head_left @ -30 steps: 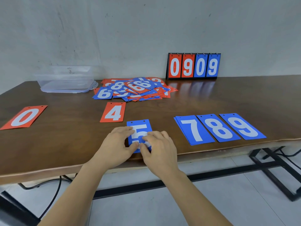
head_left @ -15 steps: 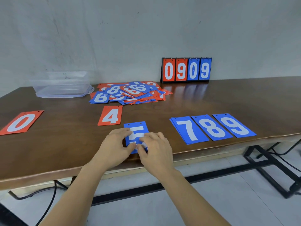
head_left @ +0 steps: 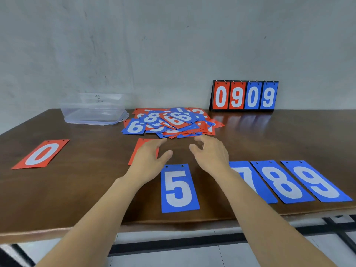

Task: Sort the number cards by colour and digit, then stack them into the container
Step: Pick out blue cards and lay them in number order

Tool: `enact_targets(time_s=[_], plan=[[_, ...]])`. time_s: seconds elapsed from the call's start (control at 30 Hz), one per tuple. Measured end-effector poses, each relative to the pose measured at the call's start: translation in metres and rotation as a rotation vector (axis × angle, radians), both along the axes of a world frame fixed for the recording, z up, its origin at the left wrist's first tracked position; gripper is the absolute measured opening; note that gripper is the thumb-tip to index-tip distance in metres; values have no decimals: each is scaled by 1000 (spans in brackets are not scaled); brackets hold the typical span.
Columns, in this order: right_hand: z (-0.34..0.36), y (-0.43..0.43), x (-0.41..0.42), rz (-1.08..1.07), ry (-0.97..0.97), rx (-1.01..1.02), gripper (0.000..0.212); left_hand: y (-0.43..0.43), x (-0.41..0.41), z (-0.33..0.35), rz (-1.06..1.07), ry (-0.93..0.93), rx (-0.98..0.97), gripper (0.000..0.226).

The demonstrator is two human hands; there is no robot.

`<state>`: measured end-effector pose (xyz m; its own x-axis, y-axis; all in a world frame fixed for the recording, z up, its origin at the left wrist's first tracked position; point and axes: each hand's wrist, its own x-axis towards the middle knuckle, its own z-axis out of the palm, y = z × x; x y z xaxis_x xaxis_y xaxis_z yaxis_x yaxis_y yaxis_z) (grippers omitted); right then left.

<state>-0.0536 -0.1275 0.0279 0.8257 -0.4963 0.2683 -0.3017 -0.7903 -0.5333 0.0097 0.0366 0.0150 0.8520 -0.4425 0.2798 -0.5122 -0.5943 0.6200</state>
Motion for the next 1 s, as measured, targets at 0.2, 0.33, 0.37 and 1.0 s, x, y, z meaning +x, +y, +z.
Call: enact_targets(time_s=[0.2,0.33,0.37,1.0], plan=[[16,-57,80,0,86,-7,37,-31,78,13,23,36,2,56],[17,-91,135,7,159,-50,40,-51,131,13,74,52,17,62],[15,-98,148,15,175,-52,38,-56,142,12,89,55,24,63],[-28,-145,262,89,304,-53,103,-129,251,-5,238,127,519,123]])
